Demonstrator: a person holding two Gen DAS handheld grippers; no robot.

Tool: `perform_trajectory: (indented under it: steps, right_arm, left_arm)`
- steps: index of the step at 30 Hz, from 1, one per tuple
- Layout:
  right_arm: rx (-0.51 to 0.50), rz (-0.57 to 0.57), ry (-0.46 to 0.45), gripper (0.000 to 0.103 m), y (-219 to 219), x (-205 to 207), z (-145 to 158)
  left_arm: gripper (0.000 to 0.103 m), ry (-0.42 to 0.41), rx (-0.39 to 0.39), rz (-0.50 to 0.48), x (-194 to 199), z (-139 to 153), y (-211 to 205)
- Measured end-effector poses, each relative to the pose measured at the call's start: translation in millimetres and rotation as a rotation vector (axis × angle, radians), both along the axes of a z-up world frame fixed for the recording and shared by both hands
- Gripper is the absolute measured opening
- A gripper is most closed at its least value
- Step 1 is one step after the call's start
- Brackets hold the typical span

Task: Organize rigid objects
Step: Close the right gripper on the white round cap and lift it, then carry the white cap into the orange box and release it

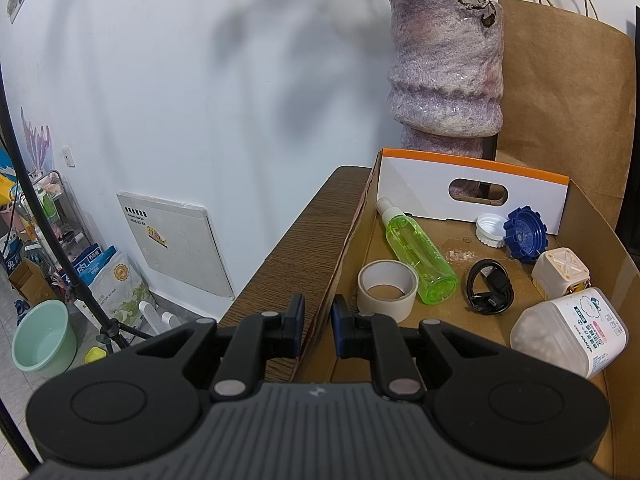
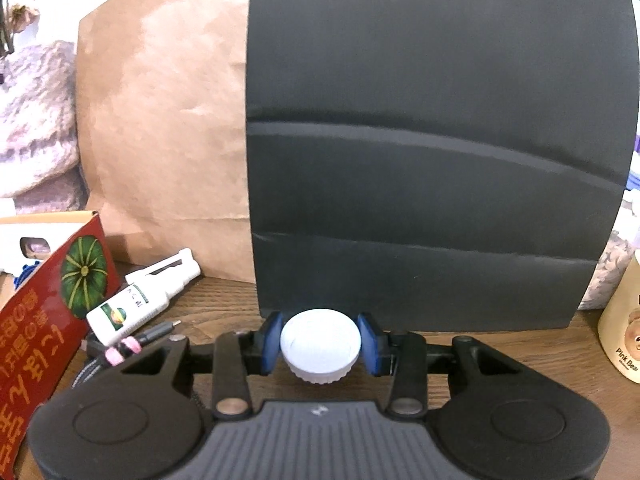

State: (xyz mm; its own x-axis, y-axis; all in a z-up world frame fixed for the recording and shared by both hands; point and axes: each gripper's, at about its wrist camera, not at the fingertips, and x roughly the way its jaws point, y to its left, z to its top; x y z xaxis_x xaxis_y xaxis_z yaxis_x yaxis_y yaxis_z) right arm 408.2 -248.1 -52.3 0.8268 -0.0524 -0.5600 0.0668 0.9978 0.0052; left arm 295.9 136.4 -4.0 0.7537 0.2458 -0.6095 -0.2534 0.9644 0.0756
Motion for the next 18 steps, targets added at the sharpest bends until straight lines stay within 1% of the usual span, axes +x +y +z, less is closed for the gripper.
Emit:
perform_trajectory:
  steps: [7, 18]
  right_arm:
    - [0.015, 0.014, -0.029, 0.04, -1.2, -24.2, 6.8]
    - [-0.012, 0.06, -0.056, 0.04, 8.2, -74.0, 16.1]
  left_arm:
    - [0.015, 0.0, 0.0, 0.0, -0.1, 0.0, -0.1]
    - [0.015, 0.0, 0.0, 0.0, 0.0, 0.0, -0.2]
